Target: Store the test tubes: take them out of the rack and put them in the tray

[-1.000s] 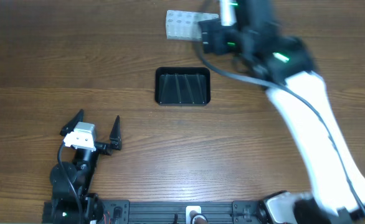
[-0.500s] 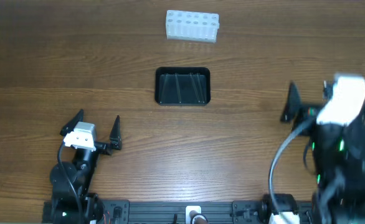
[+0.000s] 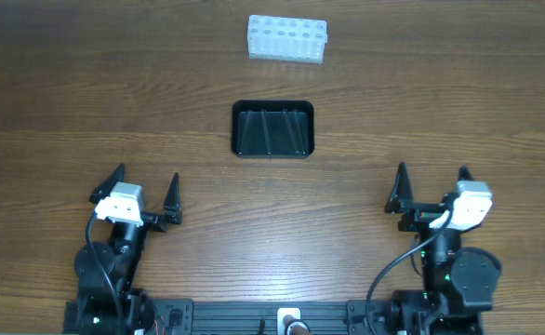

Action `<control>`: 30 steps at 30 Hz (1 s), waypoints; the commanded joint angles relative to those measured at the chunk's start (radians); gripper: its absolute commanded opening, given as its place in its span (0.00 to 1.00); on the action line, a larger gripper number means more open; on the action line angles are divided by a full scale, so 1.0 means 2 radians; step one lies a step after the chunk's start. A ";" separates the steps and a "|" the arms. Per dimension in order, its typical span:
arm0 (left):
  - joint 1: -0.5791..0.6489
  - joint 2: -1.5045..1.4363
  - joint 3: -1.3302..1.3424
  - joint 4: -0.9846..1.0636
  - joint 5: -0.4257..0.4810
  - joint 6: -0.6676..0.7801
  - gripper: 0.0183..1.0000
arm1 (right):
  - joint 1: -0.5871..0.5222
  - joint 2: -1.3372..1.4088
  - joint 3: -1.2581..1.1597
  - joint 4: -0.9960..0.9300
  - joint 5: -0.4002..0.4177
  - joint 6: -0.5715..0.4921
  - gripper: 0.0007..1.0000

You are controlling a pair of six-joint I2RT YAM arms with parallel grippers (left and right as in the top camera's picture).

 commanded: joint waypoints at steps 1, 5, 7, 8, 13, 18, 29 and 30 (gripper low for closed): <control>0.003 -0.003 -0.003 0.000 0.006 0.007 1.00 | -0.011 -0.049 -0.102 0.068 0.024 0.010 0.99; 0.003 -0.003 -0.003 0.000 0.006 0.007 1.00 | -0.015 -0.049 -0.175 0.152 0.047 -0.023 0.99; 0.003 -0.003 -0.003 0.000 0.006 0.007 1.00 | -0.015 -0.050 -0.172 0.144 0.047 -0.040 0.99; 0.003 -0.003 -0.003 0.000 0.006 0.007 1.00 | -0.015 -0.050 -0.172 0.143 0.047 -0.047 0.99; 0.003 -0.003 -0.003 0.000 0.006 0.007 1.00 | -0.015 -0.050 -0.172 0.122 0.047 -0.047 0.99; 0.003 -0.003 -0.003 0.000 0.006 0.007 1.00 | -0.015 -0.049 -0.172 0.112 0.046 -0.047 0.99; 0.003 -0.003 -0.003 0.000 0.006 0.007 1.00 | -0.015 -0.049 -0.172 0.112 0.046 -0.047 0.99; 0.003 -0.003 -0.003 0.000 0.006 0.007 1.00 | -0.015 -0.049 -0.172 0.112 0.046 -0.047 0.99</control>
